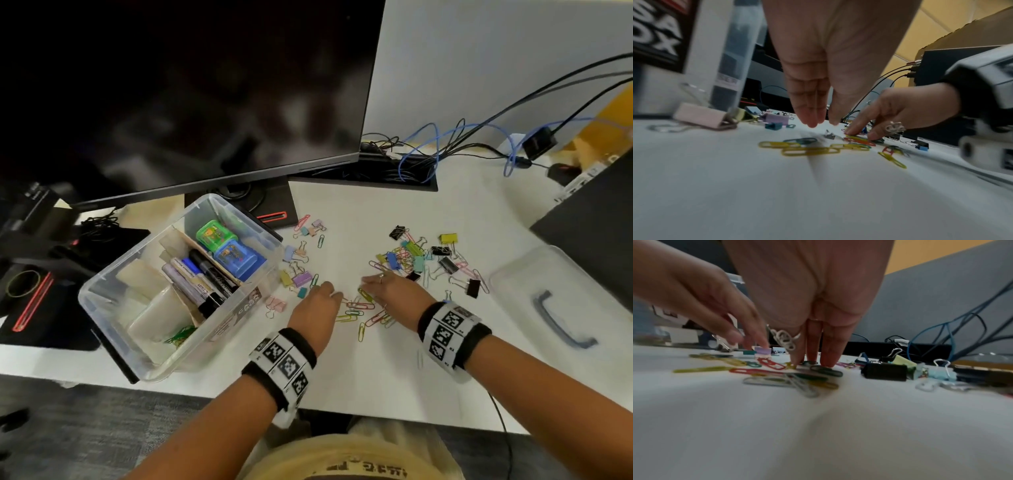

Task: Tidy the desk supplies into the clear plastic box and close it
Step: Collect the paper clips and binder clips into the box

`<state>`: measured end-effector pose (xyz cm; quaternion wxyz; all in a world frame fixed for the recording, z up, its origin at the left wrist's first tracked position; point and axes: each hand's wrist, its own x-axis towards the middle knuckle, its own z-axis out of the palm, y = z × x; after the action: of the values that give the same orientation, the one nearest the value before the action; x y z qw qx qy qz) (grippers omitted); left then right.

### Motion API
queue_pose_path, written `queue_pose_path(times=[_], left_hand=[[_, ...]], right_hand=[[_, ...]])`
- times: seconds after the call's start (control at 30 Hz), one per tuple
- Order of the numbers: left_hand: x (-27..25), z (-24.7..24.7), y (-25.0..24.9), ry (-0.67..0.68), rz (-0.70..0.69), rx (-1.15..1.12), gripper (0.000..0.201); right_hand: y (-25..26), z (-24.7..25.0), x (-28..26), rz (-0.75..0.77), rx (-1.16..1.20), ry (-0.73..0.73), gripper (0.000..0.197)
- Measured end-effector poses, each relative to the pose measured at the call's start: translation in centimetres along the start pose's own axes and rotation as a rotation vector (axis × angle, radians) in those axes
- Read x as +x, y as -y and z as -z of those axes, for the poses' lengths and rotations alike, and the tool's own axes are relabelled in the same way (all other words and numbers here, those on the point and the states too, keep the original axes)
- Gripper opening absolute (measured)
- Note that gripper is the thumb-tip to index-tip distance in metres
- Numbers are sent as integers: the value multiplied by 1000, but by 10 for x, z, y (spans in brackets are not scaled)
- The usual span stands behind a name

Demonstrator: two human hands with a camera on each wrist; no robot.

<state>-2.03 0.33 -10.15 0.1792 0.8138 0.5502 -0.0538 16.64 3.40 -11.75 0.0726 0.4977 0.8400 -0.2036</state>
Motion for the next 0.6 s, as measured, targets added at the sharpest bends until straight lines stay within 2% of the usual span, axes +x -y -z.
queue_pose_path(times=[0.13, 0.2, 0.27, 0.4, 0.53, 0.6], left_hand=[[18, 1, -7, 55, 26, 48, 29], [20, 2, -5, 61, 41, 80, 24], [19, 1, 1, 34, 68, 74, 25], [10, -1, 16, -47, 118, 56, 33], [0, 1, 25, -43, 147, 71, 45], [-1, 1, 27, -55, 155, 79, 49]], right_hand=[[-1, 2, -11, -9, 18, -39, 34], [1, 13, 3, -36, 96, -93, 37], [8, 25, 26, -27, 156, -110, 48], [30, 37, 75, 41, 160, -1, 61], [31, 35, 88, 19, -6, 109, 56], [28, 36, 83, 10, -110, 107, 46]])
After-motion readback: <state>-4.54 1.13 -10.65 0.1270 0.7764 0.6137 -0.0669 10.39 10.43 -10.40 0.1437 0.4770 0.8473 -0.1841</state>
